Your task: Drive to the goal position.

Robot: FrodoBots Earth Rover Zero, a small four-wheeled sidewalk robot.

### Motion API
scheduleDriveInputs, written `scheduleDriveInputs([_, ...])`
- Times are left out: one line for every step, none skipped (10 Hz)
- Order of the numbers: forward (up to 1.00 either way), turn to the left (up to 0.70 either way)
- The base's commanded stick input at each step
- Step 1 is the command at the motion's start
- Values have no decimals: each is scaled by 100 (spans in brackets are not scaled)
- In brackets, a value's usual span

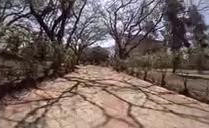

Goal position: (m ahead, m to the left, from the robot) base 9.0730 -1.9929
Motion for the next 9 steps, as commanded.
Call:
scheduleDriveInputs([70, 31])
scheduleDriveInputs([70, 19])
scheduleDriveInputs([70, 0])
scheduleDriveInputs([70, 0])
scheduleDriveInputs([70, 0])
scheduleDriveInputs([70, 0])
scheduleDriveInputs([70, 0])
scheduleDriveInputs([70, 0])
scheduleDriveInputs([70, 0])
